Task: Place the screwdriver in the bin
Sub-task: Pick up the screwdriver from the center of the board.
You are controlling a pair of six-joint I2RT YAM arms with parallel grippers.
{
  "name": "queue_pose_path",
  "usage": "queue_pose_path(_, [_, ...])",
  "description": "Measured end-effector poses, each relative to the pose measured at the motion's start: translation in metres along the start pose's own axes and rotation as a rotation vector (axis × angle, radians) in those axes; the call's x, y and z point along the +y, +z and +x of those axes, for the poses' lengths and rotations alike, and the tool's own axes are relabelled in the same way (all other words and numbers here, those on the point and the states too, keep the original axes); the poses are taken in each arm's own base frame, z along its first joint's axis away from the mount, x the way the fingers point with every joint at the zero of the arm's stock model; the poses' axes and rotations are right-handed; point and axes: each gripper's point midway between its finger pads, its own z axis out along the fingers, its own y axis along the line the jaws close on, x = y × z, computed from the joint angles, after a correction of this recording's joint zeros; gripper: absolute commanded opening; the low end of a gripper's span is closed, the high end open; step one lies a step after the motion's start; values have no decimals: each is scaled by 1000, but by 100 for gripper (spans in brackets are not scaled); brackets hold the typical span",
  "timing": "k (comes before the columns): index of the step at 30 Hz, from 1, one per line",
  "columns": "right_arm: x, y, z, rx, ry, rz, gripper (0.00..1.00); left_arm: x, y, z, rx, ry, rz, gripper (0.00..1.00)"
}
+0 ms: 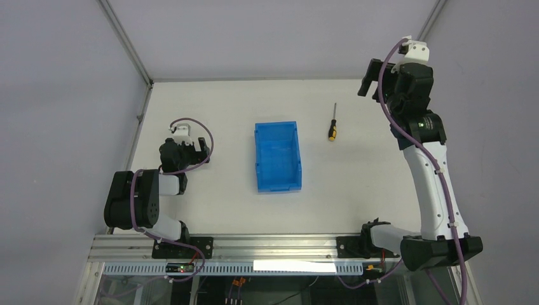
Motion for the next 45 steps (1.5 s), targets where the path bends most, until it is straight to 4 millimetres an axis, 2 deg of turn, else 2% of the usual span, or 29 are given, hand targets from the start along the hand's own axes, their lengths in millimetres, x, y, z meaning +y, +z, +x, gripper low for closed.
queue_pose_path(4, [1,-8,-17,-7,1,-2,99,0,0,0,0,0,0,99])
queue_pose_path(7, [2,-12,-20,5,-1,-6,99,0,0,0,0,0,0,99])
queue_pose_path(13, [6,3,-6,82,-15,-15,99,0,0,0,0,0,0,99])
queue_pose_path(21, [19,58,52,282,-42,-32,99,0,0,0,0,0,0,99])
queue_pose_path(27, [24,98,110,444,-41,-24,99,0,0,0,0,0,0,99])
queue_pose_path(39, [22,138,223,686,-30,16,99,0,0,0,0,0,0,99])
queue_pose_path(42, [22,142,247,735,-24,19,99,0,0,0,0,0,0,99])
queue_pose_path(45, [22,147,263,767,-19,20,95,0,0,0,0,0,0,99])
